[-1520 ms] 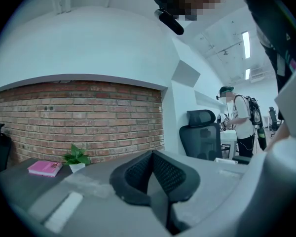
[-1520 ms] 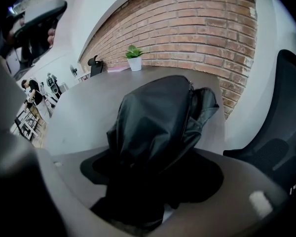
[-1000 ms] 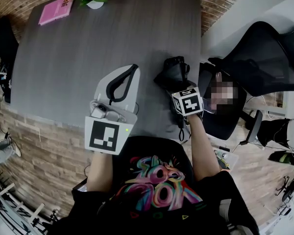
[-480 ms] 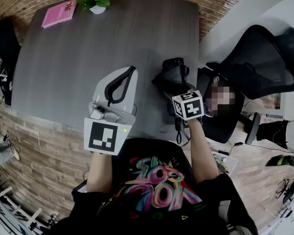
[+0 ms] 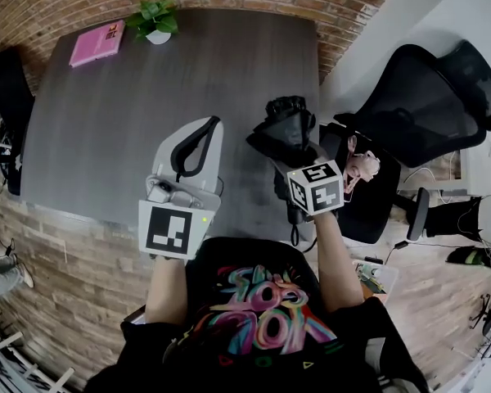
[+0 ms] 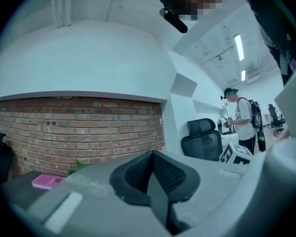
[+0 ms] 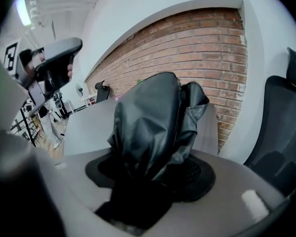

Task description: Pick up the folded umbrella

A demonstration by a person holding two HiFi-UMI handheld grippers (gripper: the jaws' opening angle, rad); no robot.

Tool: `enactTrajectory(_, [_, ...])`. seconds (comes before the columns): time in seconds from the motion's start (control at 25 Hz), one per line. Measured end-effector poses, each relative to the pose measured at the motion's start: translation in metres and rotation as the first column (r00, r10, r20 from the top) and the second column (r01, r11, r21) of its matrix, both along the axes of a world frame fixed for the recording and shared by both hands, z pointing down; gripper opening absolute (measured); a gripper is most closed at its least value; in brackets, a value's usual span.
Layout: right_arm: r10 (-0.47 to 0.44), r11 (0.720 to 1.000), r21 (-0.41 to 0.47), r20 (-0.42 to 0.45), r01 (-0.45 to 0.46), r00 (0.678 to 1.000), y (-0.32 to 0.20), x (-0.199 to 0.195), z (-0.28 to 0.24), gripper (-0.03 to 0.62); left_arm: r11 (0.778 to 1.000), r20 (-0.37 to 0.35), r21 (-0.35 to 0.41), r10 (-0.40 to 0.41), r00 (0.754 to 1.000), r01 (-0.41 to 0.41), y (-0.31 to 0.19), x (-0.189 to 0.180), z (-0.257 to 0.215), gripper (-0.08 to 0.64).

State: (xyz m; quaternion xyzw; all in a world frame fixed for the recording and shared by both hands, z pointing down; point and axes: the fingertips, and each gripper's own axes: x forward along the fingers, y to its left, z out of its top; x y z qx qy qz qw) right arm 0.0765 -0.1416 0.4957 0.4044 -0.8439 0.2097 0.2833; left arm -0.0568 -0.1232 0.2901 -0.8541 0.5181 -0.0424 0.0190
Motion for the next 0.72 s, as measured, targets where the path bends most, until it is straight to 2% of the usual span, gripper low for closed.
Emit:
enactTrajectory(0.36, [-0.003, 0.989, 0.147, 0.099, -0.012, 0.995, 0.002, 0.001, -0.077, 0.275, 0.999, -0.001, 0.024, 0.039, 0.999, -0.039, 0.001, 0.006, -0.011, 0.002])
enactTrajectory(0.72, [0.0, 0.939, 0.338, 0.201, -0.069, 0.98, 0.02, 0.013, -0.153, 0.275, 0.996, 0.0, 0.05, 0.068, 0.998, -0.068, 0.004, 0.013, -0.022, 0.002])
